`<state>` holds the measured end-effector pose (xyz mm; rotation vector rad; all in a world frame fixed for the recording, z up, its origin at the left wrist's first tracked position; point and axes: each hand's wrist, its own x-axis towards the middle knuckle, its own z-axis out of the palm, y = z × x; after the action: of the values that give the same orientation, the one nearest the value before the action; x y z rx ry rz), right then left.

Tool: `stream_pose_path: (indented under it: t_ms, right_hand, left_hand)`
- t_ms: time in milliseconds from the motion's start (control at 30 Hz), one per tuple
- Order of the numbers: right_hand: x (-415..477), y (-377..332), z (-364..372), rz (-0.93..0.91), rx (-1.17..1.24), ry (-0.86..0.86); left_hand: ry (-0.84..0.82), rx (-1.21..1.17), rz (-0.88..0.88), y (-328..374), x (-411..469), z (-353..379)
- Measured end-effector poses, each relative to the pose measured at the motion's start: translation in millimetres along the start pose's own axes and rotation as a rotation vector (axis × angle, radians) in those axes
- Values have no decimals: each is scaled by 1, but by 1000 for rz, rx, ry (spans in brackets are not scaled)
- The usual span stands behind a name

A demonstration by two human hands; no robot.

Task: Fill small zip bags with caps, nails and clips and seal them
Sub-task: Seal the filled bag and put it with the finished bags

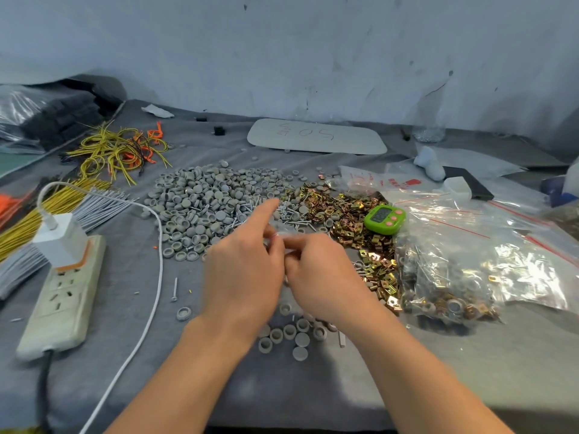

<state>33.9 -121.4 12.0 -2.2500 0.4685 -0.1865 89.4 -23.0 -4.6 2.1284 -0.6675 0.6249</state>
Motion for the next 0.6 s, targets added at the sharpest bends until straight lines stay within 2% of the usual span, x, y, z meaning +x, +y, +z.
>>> stream_pose_path:
  t_ms: [100, 167, 300, 400, 467, 600]
  right_hand:
    - [3, 0, 3, 138, 528, 0]
    - [4, 1, -1, 192, 775, 7]
    - [6, 4, -8, 295, 1190, -62]
    - [5, 3, -6, 345, 1326, -103]
    - [5, 5, -5, 372, 1345, -62]
    - [7, 4, -3, 415, 1319, 44]
  left_hand:
    - [-8, -112, 27, 0, -2, -3]
    - [-30, -118, 77, 2, -5, -4]
    - [-197, -141, 132, 3, -9, -5]
    - [-258, -227, 116, 2, -3, -9]
    - [-279, -263, 107, 4, -2, -10]
    - [-269, -149, 65, 8, -5, -6]
